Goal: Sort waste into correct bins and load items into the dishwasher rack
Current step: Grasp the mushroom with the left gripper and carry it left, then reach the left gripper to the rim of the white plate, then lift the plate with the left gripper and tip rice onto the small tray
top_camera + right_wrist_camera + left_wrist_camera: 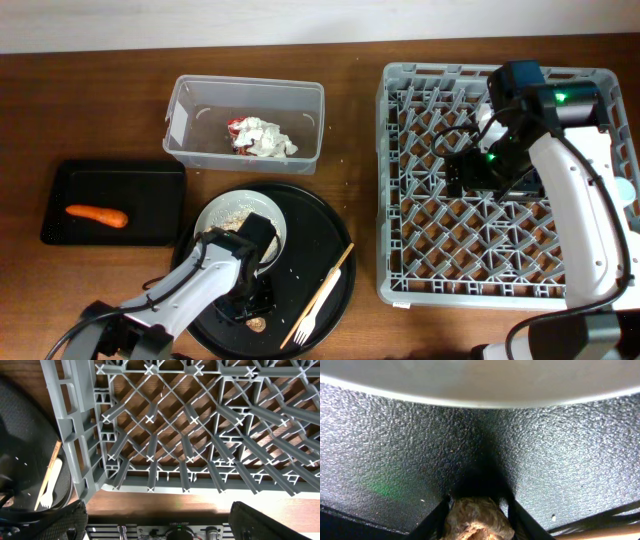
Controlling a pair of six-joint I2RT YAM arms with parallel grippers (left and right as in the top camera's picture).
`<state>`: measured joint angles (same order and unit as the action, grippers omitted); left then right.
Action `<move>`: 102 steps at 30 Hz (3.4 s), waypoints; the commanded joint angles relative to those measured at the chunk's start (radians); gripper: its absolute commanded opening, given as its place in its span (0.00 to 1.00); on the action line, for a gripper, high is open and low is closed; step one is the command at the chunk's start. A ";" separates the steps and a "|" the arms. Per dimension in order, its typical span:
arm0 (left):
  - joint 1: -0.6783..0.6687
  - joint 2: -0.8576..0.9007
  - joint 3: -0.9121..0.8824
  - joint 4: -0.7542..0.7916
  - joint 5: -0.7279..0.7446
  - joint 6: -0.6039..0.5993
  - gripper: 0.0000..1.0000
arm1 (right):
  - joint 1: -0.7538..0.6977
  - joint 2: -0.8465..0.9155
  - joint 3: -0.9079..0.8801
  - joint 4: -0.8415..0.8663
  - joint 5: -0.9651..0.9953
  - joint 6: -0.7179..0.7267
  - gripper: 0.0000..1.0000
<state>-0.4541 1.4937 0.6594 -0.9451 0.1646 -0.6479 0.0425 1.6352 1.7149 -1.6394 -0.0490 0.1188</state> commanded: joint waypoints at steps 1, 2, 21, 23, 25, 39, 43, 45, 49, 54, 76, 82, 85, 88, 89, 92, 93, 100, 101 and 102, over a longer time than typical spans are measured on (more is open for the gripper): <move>-0.003 -0.002 0.015 0.006 -0.068 0.001 0.32 | -0.005 -0.023 0.000 -0.003 0.009 -0.007 0.94; -0.003 -0.002 0.036 -0.009 -0.075 0.001 0.31 | -0.005 -0.023 0.000 -0.003 0.009 -0.007 0.94; 0.561 0.006 0.489 0.153 -0.397 0.105 0.16 | -0.005 -0.023 0.000 -0.004 0.009 -0.007 0.94; 0.633 0.039 0.489 0.243 -0.397 0.105 0.16 | -0.005 -0.023 0.000 -0.006 0.009 -0.007 0.94; 0.676 0.089 0.489 0.318 -0.397 0.105 0.16 | -0.005 -0.023 0.000 -0.007 0.009 -0.007 0.94; 0.848 0.257 0.500 0.507 -0.385 0.175 0.92 | -0.005 -0.023 0.000 -0.016 0.009 -0.007 0.95; 0.820 0.159 0.520 0.445 -0.277 0.175 0.99 | -0.005 -0.023 0.000 -0.019 0.009 -0.007 0.94; 0.744 0.064 0.520 0.387 -0.273 0.175 0.99 | -0.005 -0.023 0.000 -0.019 0.009 -0.007 0.94; 0.435 -0.029 0.520 0.180 -0.273 0.195 0.99 | -0.005 -0.023 0.000 -0.022 0.009 -0.007 0.94; 0.071 0.061 0.518 0.080 -0.254 0.230 0.99 | -0.005 -0.023 0.000 -0.022 0.009 -0.008 0.94; -0.069 0.430 0.514 0.201 -0.075 0.095 0.76 | -0.005 -0.023 -0.019 -0.022 0.009 -0.011 0.94; -0.069 0.430 0.514 0.109 -0.094 0.095 0.54 | -0.005 -0.023 -0.019 -0.022 0.009 -0.011 0.94; -0.069 0.430 0.514 0.079 -0.148 0.095 0.51 | -0.005 -0.023 -0.019 -0.022 0.009 -0.011 0.94; -0.069 0.430 0.514 0.072 -0.166 0.095 0.50 | -0.005 -0.023 -0.019 -0.022 0.009 -0.010 0.94; -0.069 0.430 0.514 0.072 -0.171 0.095 0.49 | -0.005 -0.023 -0.019 -0.022 0.009 -0.011 0.94; -0.069 0.430 0.514 0.073 -0.172 0.095 0.40 | -0.005 -0.023 -0.019 -0.022 0.009 -0.010 0.94; -0.069 0.430 0.514 0.072 -0.172 0.095 0.35 | -0.005 -0.023 -0.019 -0.023 0.009 -0.010 0.94; -0.070 0.435 0.504 0.068 -0.172 0.095 0.10 | -0.005 -0.023 -0.019 -0.026 0.009 -0.010 0.94; -0.070 0.435 0.500 0.068 -0.172 0.095 0.06 | -0.005 -0.023 -0.019 -0.026 0.009 -0.010 0.94; -0.069 0.435 0.500 0.068 -0.172 0.095 0.02 | -0.005 -0.023 -0.019 -0.026 0.009 -0.011 0.94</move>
<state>-0.5228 1.8942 1.1858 -0.8787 -0.0181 -0.5396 0.0425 1.6333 1.7012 -1.6623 -0.0486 0.1059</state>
